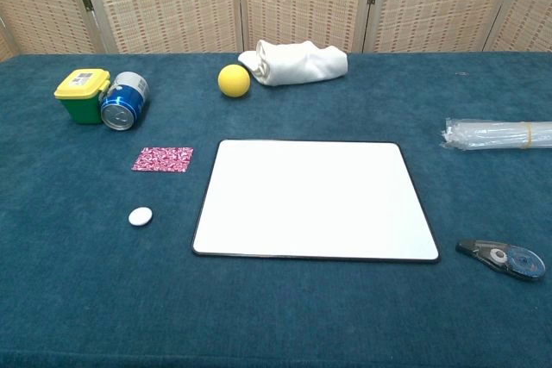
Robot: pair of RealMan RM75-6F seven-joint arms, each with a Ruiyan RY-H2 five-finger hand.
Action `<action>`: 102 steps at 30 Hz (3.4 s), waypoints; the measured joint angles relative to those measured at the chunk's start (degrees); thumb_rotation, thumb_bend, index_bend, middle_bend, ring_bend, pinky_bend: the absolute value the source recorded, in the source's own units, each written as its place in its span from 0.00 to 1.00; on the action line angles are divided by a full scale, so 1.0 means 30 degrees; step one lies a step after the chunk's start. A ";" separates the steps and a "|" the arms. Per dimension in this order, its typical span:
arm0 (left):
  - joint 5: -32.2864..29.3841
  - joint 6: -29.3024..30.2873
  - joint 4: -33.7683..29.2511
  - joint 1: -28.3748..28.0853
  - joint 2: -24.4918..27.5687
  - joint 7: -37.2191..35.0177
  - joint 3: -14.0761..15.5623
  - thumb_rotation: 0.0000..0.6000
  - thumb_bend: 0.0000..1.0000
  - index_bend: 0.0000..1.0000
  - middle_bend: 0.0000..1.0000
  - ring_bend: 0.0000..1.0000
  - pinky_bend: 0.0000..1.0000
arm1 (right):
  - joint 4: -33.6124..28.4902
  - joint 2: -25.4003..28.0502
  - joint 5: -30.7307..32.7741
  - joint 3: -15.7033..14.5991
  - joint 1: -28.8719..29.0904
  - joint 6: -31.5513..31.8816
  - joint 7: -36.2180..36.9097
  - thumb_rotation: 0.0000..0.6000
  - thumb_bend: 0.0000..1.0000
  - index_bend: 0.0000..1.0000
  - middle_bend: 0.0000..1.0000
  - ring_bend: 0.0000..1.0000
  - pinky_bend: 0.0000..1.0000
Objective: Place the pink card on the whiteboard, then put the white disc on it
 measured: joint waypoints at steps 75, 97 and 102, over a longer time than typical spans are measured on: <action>-1.7862 -1.3177 0.1705 -1.5341 -0.5587 0.4940 -0.2691 1.00 0.27 0.25 1.00 1.00 1.00 | 0.0144 0.1007 -0.1178 -0.0889 0.0803 -0.1216 0.2792 1.00 0.16 0.00 0.00 0.00 0.00; -1.6927 -1.6183 0.7552 -1.5938 -0.7770 0.1680 -0.2844 1.00 0.27 0.32 1.00 1.00 1.00 | 0.0303 0.1165 -0.0623 -0.0565 0.0756 -0.1056 0.3238 1.00 0.16 0.00 0.00 0.00 0.00; -1.6576 -1.6420 0.8044 -1.5951 -0.7936 0.1276 -0.2749 1.00 0.27 0.32 1.00 1.00 1.00 | 0.0306 0.1150 -0.0559 -0.0570 0.0828 -0.1237 0.3186 1.00 0.16 0.00 0.00 0.00 0.00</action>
